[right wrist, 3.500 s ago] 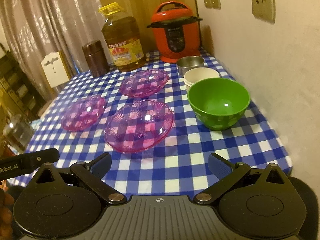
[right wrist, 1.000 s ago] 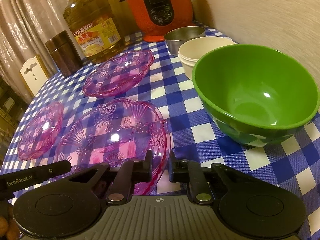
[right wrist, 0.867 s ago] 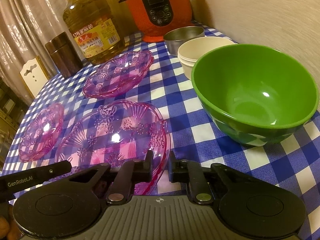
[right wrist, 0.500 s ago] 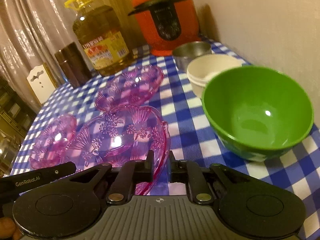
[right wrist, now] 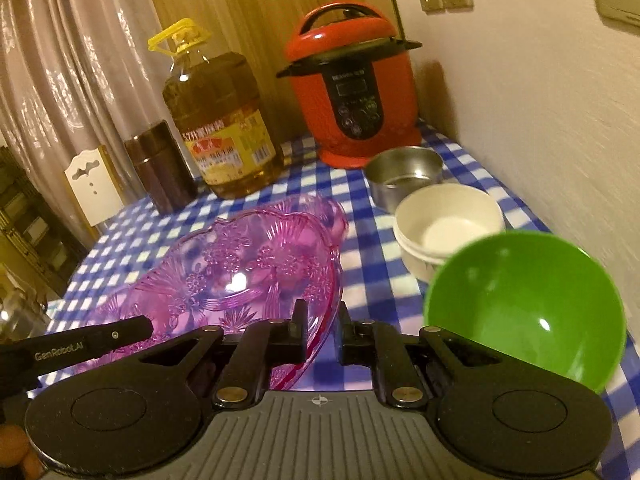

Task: Organize plates and bowls

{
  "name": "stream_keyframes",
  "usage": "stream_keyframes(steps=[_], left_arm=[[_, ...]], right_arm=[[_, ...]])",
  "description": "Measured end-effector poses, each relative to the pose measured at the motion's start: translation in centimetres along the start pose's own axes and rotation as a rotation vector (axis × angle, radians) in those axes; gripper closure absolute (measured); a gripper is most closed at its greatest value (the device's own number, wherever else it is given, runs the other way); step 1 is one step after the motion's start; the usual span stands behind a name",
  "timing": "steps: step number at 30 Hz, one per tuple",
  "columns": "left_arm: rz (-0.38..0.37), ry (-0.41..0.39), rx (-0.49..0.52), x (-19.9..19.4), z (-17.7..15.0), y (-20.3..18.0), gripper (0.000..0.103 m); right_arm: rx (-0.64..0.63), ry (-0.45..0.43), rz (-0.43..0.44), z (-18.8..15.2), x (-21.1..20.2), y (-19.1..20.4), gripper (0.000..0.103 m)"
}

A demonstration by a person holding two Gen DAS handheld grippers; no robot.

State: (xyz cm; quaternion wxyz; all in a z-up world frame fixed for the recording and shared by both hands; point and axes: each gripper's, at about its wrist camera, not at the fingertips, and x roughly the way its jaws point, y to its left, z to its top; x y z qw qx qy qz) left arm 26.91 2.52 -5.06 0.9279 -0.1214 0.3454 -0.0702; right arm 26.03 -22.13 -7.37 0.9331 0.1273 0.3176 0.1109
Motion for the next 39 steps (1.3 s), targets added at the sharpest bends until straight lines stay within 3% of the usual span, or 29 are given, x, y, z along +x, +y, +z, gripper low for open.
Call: stream_keyframes(steps=[17, 29, 39], left_arm=[[0.039, -0.009, -0.031, 8.8, 6.6, 1.4, 0.092], [0.064, 0.037, -0.034, 13.9, 7.1, 2.1, 0.092], [0.094, 0.068, 0.013, 15.3, 6.8, 2.3, 0.09]], right_arm=[[-0.019, 0.014, -0.001, 6.9, 8.6, -0.1, 0.09], [-0.05, 0.068, -0.023, 7.9, 14.8, -1.5, 0.09], [-0.11, 0.098, -0.051, 7.4, 16.9, -1.3, 0.089]])
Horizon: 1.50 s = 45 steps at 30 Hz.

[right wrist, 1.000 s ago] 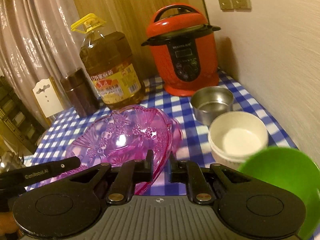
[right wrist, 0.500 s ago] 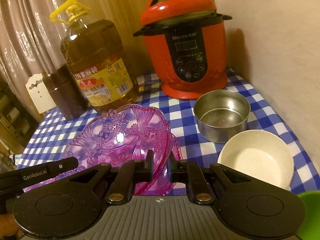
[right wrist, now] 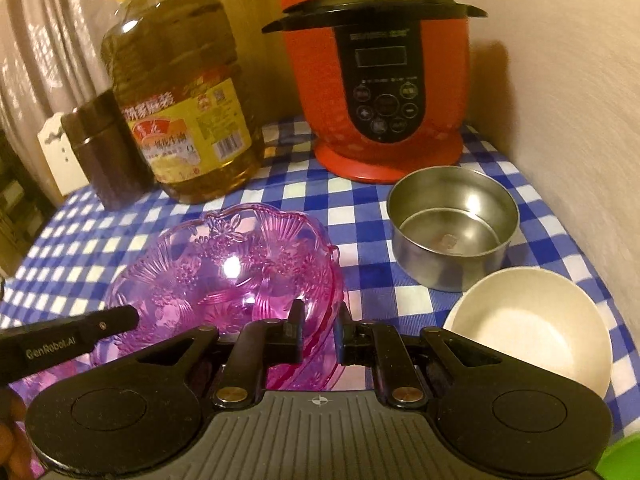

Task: Organize plates and bowls

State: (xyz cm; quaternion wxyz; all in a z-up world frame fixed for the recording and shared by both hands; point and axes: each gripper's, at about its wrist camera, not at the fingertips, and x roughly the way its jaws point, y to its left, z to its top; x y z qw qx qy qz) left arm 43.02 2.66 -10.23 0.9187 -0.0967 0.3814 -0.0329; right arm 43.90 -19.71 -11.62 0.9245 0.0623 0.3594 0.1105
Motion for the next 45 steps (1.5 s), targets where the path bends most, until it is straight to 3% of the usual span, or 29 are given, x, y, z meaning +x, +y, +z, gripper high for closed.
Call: stream_keyframes(steps=[13, 15, 17, 18, 28, 30, 31, 32, 34, 37, 45], left_arm=[[0.014, 0.016, 0.028, 0.6, -0.3, -0.1, 0.089], [0.021, 0.018, 0.032, 0.6, -0.3, -0.2, 0.089], [0.02, 0.015, 0.022, 0.5, -0.2, 0.0, 0.089], [0.019, 0.014, 0.013, 0.5, -0.2, 0.1, 0.089], [0.015, -0.002, -0.022, 0.1, 0.0, 0.6, 0.083], [0.013, -0.003, -0.026, 0.0, 0.0, 0.5, 0.083], [0.013, -0.004, -0.028, 0.0, 0.0, 0.6, 0.083], [0.013, -0.005, -0.029, 0.0, 0.0, 0.6, 0.083], [0.014, -0.007, -0.031, -0.1, 0.0, 0.6, 0.083], [0.012, -0.011, -0.035, -0.2, 0.1, 0.6, 0.082], [0.011, -0.008, -0.037, -0.2, 0.1, 0.6, 0.082]], right_arm=[[-0.087, -0.004, -0.043, -0.5, 0.3, 1.0, 0.086], [-0.104, -0.006, -0.05, -0.5, 0.4, 1.1, 0.08], [-0.112, -0.001, -0.063, -0.6, 0.5, 1.2, 0.051], [-0.097, 0.006, -0.057, -0.7, 0.6, 1.0, 0.045], [0.082, -0.059, -0.006, 0.1, -0.7, -1.4, 0.043], [0.134, -0.088, 0.005, 0.4, -1.2, -2.1, 0.044], [0.164, -0.1, 0.01, 0.5, -1.5, -2.5, 0.049], [0.187, -0.106, 0.014, 0.6, -1.6, -2.8, 0.064], [0.205, -0.101, 0.009, 0.8, -1.5, -3.1, 0.084], [0.216, -0.08, 0.004, 0.8, -1.1, -3.3, 0.095], [0.214, -0.07, 0.004, 0.5, -0.8, -3.2, 0.1]])
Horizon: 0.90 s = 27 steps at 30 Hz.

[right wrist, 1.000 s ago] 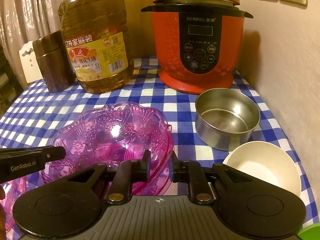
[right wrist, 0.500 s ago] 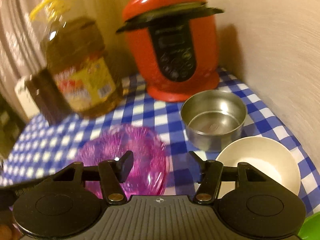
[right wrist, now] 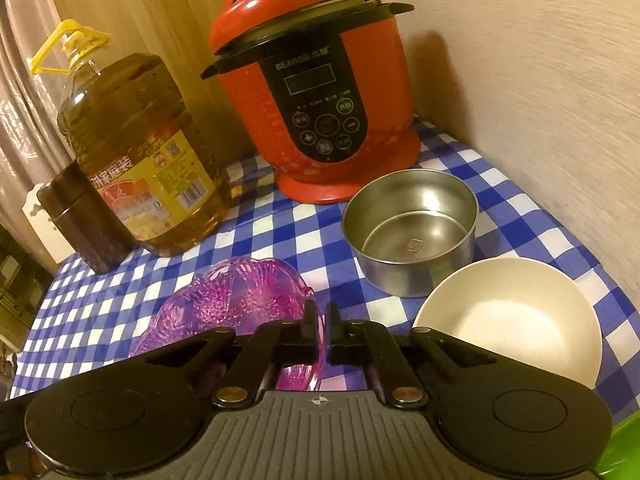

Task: Organize plates and bowls

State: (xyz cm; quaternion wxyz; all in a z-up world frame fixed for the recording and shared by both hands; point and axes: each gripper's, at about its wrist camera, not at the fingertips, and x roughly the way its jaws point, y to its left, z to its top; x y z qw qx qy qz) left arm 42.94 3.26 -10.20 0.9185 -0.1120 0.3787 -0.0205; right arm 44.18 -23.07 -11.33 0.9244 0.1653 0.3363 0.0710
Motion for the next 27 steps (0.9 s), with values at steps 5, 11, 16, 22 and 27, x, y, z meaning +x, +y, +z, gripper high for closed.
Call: stream_keyframes(steps=[5, 11, 16, 22, 27], left_arm=[[-0.006, 0.005, -0.002, 0.1, -0.1, 0.0, 0.082], [-0.005, 0.01, -0.017, 0.1, -0.1, 0.5, 0.082], [-0.006, 0.013, -0.023, 0.1, -0.1, 0.6, 0.081], [-0.003, 0.012, -0.022, 0.1, -0.1, 0.6, 0.081], [-0.003, 0.009, -0.018, -0.1, 0.0, 0.6, 0.081]], right_arm=[[-0.002, 0.021, 0.012, -0.1, 0.3, 0.1, 0.1], [0.007, 0.034, 0.015, -0.2, 0.4, 0.1, 0.102], [-0.002, 0.034, 0.011, -0.2, 0.4, 0.2, 0.102], [-0.054, 0.044, -0.009, -0.5, 0.4, 0.8, 0.102], [-0.081, 0.04, -0.026, -0.5, 0.2, 1.3, 0.099]])
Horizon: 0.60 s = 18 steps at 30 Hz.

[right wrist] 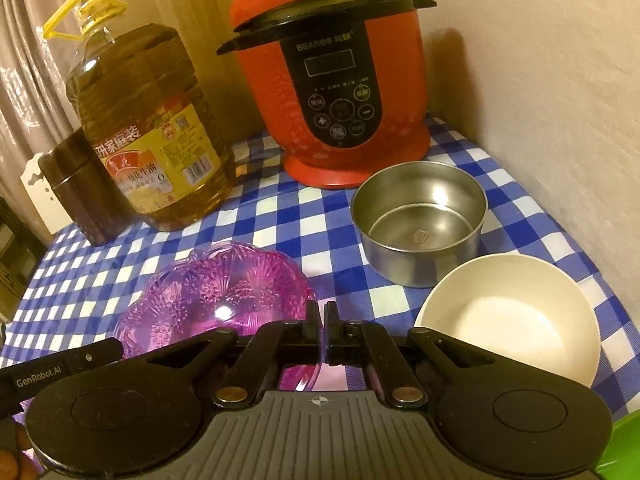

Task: Organize plates and bowls

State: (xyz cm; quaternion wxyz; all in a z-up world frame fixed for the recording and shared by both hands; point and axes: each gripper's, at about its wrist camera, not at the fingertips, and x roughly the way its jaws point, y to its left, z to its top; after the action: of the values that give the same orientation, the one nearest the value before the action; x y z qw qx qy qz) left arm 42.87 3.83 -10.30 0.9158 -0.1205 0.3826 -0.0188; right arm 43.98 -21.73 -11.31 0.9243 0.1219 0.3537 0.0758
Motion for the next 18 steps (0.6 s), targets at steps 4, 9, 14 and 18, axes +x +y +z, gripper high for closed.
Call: stream_keyframes(steps=[4, 9, 14, 18], left_arm=[[0.004, -0.002, 0.008, -0.4, 0.1, -0.1, 0.078], [0.005, -0.01, 0.032, -1.7, 0.5, -0.5, 0.068], [-0.008, -0.021, 0.024, -3.7, 1.0, -0.3, 0.059], [-0.012, -0.033, 0.034, -5.5, 1.3, -0.4, 0.052]], right_arm=[[0.0, -0.005, 0.0, 0.2, -0.5, 0.1, 0.052], [0.007, -0.021, 0.012, 0.6, -1.7, 0.4, 0.049], [0.014, -0.024, 0.034, 0.9, -3.4, 1.3, 0.049], [0.026, -0.029, 0.05, 0.9, -5.1, 1.9, 0.048]])
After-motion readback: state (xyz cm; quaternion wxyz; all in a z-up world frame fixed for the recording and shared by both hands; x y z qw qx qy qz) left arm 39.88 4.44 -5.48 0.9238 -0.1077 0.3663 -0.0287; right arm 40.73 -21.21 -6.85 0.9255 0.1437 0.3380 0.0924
